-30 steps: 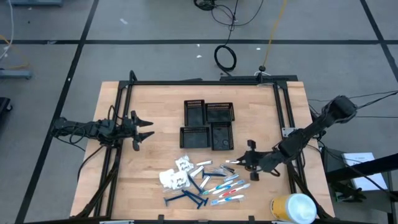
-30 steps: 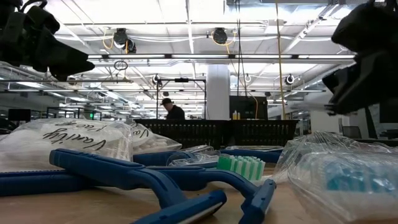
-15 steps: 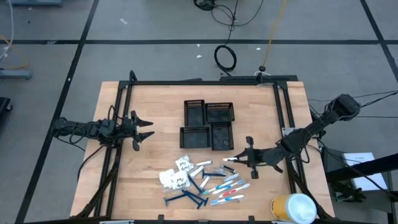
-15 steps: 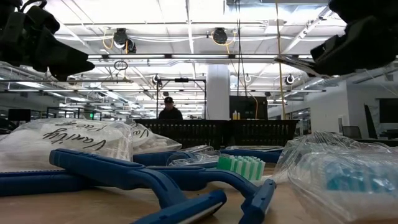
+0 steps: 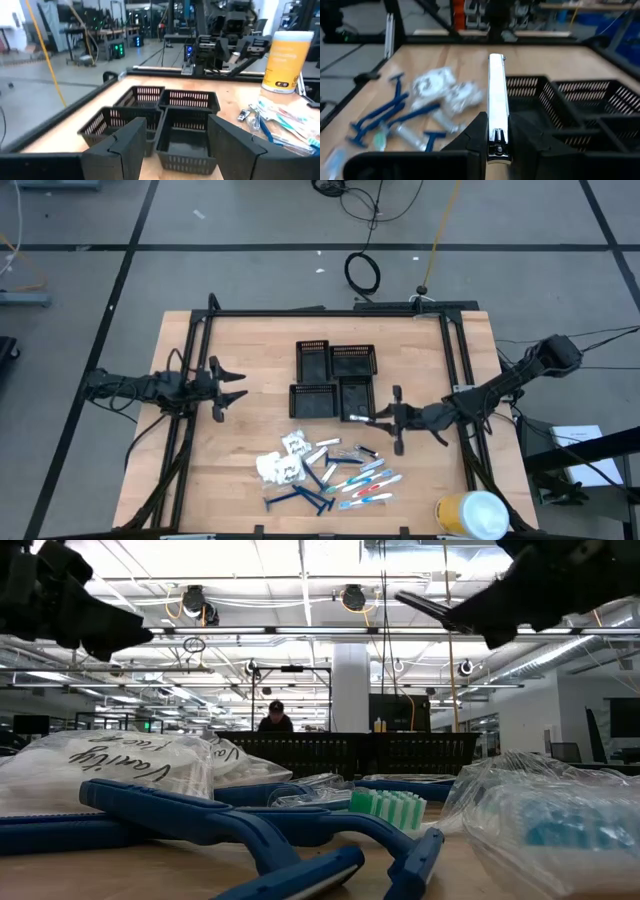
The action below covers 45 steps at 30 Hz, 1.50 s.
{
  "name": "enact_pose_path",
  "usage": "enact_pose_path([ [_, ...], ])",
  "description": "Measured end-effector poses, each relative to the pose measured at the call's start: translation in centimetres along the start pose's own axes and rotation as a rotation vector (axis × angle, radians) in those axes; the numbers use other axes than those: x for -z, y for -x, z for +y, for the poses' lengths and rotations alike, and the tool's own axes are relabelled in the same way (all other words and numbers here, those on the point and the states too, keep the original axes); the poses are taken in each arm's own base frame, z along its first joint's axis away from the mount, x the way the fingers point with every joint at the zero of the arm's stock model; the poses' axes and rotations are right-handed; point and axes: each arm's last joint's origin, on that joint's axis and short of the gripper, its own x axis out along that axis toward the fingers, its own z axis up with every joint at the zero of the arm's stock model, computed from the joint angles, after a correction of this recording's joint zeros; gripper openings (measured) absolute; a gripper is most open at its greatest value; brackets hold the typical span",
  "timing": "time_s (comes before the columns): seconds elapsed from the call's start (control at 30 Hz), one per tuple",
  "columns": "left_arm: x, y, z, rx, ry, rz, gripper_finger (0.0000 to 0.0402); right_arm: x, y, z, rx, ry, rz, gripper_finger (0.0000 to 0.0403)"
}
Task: Pick & Place Travel size toiletries
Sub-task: Put the silver nail cutter into the top right black bin
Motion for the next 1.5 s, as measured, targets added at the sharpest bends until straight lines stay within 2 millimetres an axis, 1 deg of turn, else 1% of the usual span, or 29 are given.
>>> enact_pose_path([
  [0.07, -0.1, 0.0, 0.0, 0.010, 0.003, -0.011, 0.0209, -0.4, -0.2, -0.5, 0.019, 0.010, -0.038, 0.0048],
  [0.2, 0.2, -0.3, -0.1, -0.011, 0.117, -0.067, 0.0209, -1.0, -0.7, -1.7, 0.049, 0.045, -0.074, 0.0047],
  [0.27, 0.6, -0.4, 0.0, -0.043, 0.113, -0.095, 0.0209, -1.1, -0.9, -2.5, 0.044, 0.046, -0.078, 0.0047],
  [0.37, 0.6, -0.6, 0.1, -0.106, 0.087, -0.089, 0.0209, -1.1, -1.3, -3.6, 0.054, 0.038, -0.074, 0.0047],
  [0.57, 0.2, -1.0, 0.2, -0.181, 0.143, -0.128, 0.0209, -0.9, -2.0, -5.6, 0.141, 0.071, -0.050, 0.0047],
  [0.7, -0.2, -1.4, 0.3, -0.202, 0.120, -0.156, 0.0209, -0.6, -2.4, -7.3, 0.218, 0.066, -0.025, 0.0047],
  [0.9, -0.1, -2.1, 0.6, -0.254, 0.021, -0.130, 0.0209, 0.4, -3.0, -10.4, 0.339, 0.045, 0.036, 0.0047],
  [1.03, -0.2, -2.4, 0.9, -0.290, 0.015, -0.139, 0.0209, 1.4, -3.5, -12.7, 0.335, -0.007, 0.092, 0.0047],
  [1.23, -0.6, -2.4, 1.4, -0.333, -0.016, -0.169, 0.0209, 2.0, -4.5, -15.4, 0.371, -0.044, 0.173, 0.0047],
  [1.37, -0.6, -2.4, 1.6, -0.348, -0.012, -0.168, 0.0209, 2.4, -5.2, -16.6, 0.401, -0.059, 0.217, 0.0047],
  [1.5, -0.5, -2.5, 1.6, -0.340, 0.005, -0.166, 0.0209, 3.1, -5.6, -16.9, 0.391, -0.068, 0.250, 0.0052],
])
